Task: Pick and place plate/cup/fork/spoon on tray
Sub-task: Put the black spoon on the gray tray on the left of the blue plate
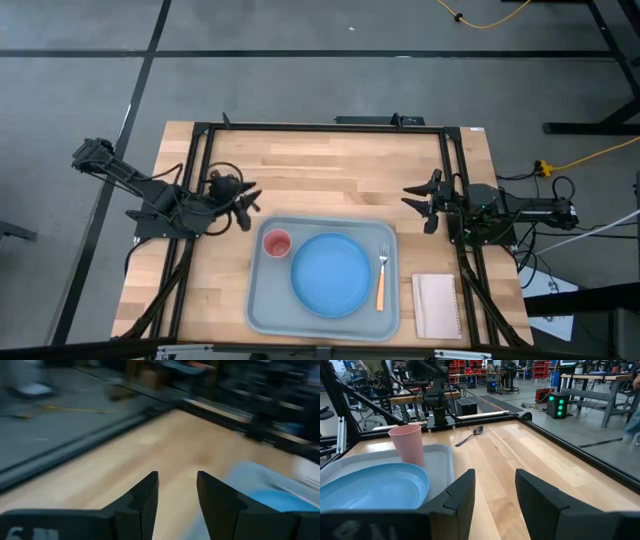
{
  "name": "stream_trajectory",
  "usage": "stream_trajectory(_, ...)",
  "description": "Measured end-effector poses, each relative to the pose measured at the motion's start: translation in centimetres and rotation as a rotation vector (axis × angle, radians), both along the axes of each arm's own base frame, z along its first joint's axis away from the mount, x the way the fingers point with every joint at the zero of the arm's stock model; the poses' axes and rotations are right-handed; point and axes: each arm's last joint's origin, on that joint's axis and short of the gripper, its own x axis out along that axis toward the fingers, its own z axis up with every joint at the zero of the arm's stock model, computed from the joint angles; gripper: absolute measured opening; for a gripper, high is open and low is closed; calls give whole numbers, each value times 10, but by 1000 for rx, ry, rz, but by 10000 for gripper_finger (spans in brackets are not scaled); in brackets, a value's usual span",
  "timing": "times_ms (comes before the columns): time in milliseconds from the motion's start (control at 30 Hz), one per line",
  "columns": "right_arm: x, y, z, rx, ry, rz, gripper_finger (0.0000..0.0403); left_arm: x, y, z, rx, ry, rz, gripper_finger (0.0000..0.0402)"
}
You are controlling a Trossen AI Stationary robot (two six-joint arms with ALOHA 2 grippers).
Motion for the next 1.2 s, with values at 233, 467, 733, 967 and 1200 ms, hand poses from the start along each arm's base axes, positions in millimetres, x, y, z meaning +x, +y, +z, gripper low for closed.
stream_trajectory(233,0,0,0,-21,5,2,145,-1,14,-11,-295,-99,140,128)
stream_trajectory(467,0,0,0,-22,5,2,145,-9,32,-27,-497,-83,328,128)
stream_trajectory(733,0,0,0,-28,7,2,145,-11,52,-38,-734,-87,522,128)
stream_trajectory(967,0,0,0,-64,15,5,145,3,70,-57,-892,-60,731,128)
stream_trajectory(1200,0,0,0,-83,20,7,145,23,82,-89,-1008,117,863,128)
